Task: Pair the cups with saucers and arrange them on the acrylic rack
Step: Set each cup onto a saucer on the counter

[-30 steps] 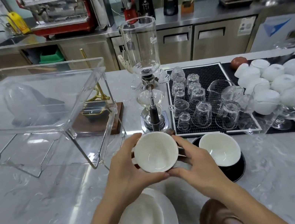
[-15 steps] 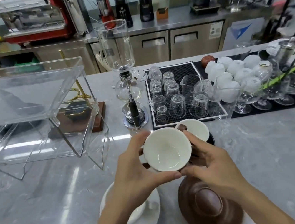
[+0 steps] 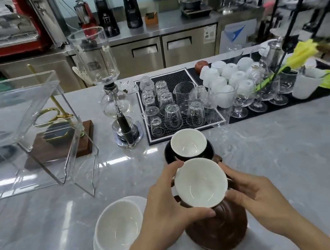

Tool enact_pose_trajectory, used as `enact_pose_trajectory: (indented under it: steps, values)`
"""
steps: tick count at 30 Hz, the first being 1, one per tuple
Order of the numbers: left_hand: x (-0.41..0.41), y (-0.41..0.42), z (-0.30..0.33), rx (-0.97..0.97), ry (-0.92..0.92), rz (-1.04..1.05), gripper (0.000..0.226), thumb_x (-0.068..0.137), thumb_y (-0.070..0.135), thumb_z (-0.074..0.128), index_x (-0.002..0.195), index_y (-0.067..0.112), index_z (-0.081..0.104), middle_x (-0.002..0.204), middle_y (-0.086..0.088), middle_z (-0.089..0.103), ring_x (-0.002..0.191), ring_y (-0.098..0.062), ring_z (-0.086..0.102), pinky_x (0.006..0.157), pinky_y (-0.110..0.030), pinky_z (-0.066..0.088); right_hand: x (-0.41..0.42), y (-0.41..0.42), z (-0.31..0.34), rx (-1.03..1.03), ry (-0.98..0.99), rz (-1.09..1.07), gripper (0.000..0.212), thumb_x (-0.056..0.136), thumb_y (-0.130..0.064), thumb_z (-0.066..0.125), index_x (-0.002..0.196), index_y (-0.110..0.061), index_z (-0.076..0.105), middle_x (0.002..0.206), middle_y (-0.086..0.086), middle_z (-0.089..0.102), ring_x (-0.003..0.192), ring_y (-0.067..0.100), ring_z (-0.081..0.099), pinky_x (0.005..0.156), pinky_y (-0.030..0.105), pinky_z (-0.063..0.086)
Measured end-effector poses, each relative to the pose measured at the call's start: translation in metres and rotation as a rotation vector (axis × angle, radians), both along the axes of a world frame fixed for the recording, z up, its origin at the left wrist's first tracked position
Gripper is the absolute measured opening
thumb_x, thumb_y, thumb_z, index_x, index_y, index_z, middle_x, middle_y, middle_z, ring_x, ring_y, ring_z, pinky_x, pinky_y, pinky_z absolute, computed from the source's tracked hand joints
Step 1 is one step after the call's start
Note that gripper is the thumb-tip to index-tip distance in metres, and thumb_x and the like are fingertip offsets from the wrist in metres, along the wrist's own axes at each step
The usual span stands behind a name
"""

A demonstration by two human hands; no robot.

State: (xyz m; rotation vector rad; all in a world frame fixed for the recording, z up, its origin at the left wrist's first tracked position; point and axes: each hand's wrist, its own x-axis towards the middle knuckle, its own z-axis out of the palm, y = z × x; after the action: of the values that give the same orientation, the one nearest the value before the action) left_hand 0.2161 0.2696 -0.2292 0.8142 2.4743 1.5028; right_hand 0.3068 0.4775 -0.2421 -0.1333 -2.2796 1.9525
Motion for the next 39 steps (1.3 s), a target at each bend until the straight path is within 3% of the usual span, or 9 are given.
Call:
enact_pose_trajectory:
  steps: [3,8,11,14,18,24,34,39]
  values:
    - [0.006,0.005,-0.005,-0.025,-0.036,-0.028,0.1,0.035,0.054,0.095,0.121,0.062,0.044,0.116,0.035,0.06,0.112,0.006,0.058,0.086,-0.036,0.06,0.011,0.005,-0.009,-0.031,-0.05,-0.03,0.06,0.089,0.012,0.063,0.133,-0.028,0.055,0.131,-0.025,0.062,0.127,0.0,0.054,0.099,0.012,0.045]
    - [0.016,0.01,-0.015,-0.044,-0.043,-0.064,0.096,0.037,0.054,0.094,0.118,0.064,0.043,0.116,0.041,0.057,0.112,0.013,0.054,0.087,-0.027,0.055,0.024,0.01,-0.018,-0.049,-0.092,-0.041,0.059,0.088,0.009,0.065,0.135,-0.025,0.055,0.131,-0.022,0.063,0.128,0.002,0.054,0.099,0.015,0.047]
    - [0.021,0.011,-0.024,-0.067,-0.077,-0.074,0.1,0.036,0.054,0.094,0.124,0.058,0.045,0.118,0.039,0.057,0.114,0.011,0.054,0.091,-0.028,0.054,0.031,0.011,-0.026,-0.052,-0.111,-0.041,0.061,0.087,0.011,0.065,0.134,-0.026,0.055,0.131,-0.021,0.063,0.128,0.002,0.054,0.101,0.017,0.046]
    - [0.024,0.013,-0.03,-0.075,-0.041,-0.099,0.103,0.036,0.052,0.094,0.122,0.07,0.041,0.122,0.045,0.053,0.115,0.018,0.051,0.088,-0.011,0.048,0.036,0.011,-0.033,-0.045,-0.119,-0.046,0.063,0.086,0.013,0.065,0.135,-0.026,0.055,0.132,-0.021,0.063,0.129,0.003,0.053,0.101,0.016,0.046]
    - [0.027,0.014,-0.029,-0.098,0.003,-0.116,0.107,0.037,0.053,0.092,0.116,0.085,0.028,0.124,0.061,0.037,0.117,0.032,0.036,0.09,0.008,0.027,0.038,0.009,-0.037,-0.028,-0.129,-0.047,0.069,0.086,0.015,0.064,0.131,-0.036,0.058,0.131,-0.022,0.063,0.127,-0.001,0.054,0.094,0.009,0.045]
    - [0.025,0.015,-0.034,-0.119,0.008,-0.143,0.1,0.039,0.052,0.093,0.121,0.073,0.041,0.128,0.048,0.046,0.121,0.019,0.045,0.092,0.004,0.029,0.043,0.008,-0.041,-0.014,-0.149,-0.067,0.069,0.085,0.015,0.065,0.131,-0.036,0.057,0.129,-0.027,0.062,0.126,-0.004,0.054,0.094,0.007,0.045]
    - [0.026,0.015,-0.037,-0.118,-0.007,-0.136,0.102,0.037,0.054,0.092,0.12,0.076,0.036,0.126,0.05,0.044,0.119,0.021,0.043,0.09,0.005,0.031,0.046,0.008,-0.04,-0.067,-0.155,-0.072,0.064,0.086,0.017,0.063,0.135,-0.023,0.055,0.132,-0.019,0.063,0.129,0.003,0.054,0.096,0.014,0.048]
    - [0.026,0.013,-0.036,-0.122,-0.028,-0.141,0.102,0.038,0.055,0.091,0.122,0.073,0.037,0.127,0.046,0.047,0.12,0.017,0.045,0.089,-0.005,0.038,0.048,0.007,-0.041,-0.074,-0.163,-0.087,0.063,0.085,0.015,0.065,0.137,-0.019,0.055,0.131,-0.016,0.065,0.127,0.008,0.057,0.099,0.02,0.049]
